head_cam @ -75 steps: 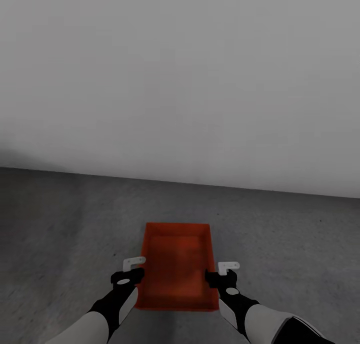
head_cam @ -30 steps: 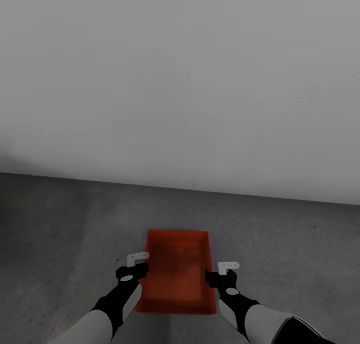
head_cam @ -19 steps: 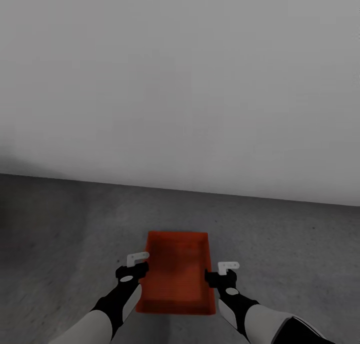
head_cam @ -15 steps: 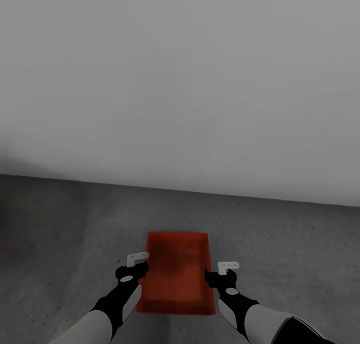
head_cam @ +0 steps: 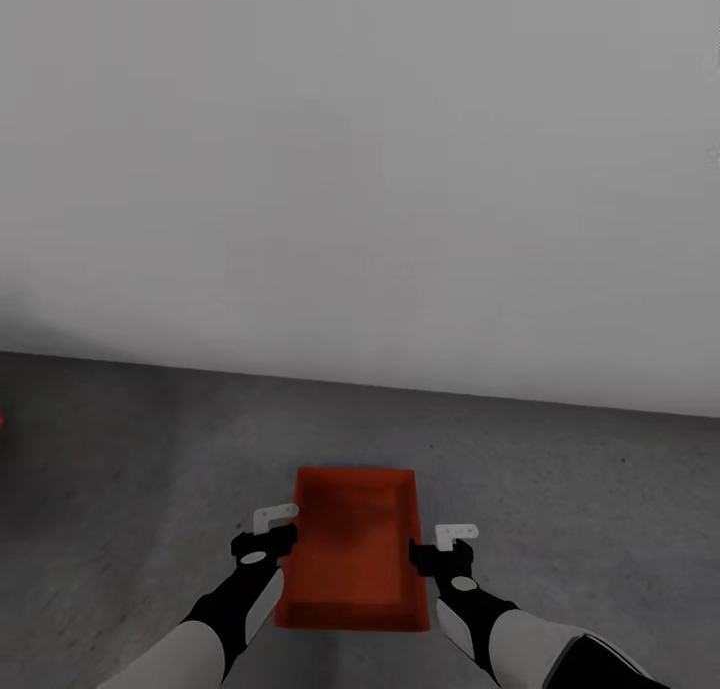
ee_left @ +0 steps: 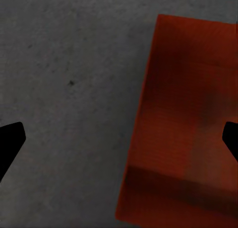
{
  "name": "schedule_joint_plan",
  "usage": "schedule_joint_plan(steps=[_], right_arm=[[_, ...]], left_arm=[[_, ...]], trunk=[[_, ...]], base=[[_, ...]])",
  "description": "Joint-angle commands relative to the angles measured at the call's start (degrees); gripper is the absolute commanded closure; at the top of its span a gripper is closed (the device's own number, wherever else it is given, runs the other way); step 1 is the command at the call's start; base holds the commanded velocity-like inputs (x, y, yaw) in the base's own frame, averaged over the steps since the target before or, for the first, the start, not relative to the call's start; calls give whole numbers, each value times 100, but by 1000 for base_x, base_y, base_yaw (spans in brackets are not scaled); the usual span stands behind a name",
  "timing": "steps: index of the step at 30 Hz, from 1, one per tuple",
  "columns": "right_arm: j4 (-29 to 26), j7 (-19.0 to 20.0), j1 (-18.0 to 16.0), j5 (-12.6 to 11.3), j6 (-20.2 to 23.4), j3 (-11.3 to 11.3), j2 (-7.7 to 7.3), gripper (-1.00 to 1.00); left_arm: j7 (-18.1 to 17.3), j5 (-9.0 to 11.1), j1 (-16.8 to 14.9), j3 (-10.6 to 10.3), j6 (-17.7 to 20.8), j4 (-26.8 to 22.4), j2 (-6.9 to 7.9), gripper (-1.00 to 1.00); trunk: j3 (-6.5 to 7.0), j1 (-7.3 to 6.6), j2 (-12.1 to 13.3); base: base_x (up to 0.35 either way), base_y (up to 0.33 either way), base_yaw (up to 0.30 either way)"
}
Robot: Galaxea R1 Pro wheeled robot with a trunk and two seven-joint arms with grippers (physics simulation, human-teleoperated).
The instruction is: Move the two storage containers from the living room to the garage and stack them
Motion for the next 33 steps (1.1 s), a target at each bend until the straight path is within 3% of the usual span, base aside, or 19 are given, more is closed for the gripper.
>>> schedule_joint_plan(steps=[1, 22, 33], right_arm=[[3, -19, -2, -42, -12, 49, 2, -100], [3, -19, -6, -42, -12, 48, 2, -100], [3, -19, -3, -42, -12, 49, 2, -100]], left_arm=[[46, 60, -2, -47, 2, -6, 3, -100], [38, 66, -2, -45, 2, 32, 10, -100], [53, 69, -2, -45, 2, 44, 1, -100]], trunk=[[15, -23, 40], [392, -484, 882], [392, -484, 882]], base=[[0, 0, 0], [0, 0, 0], [0, 0, 0]])
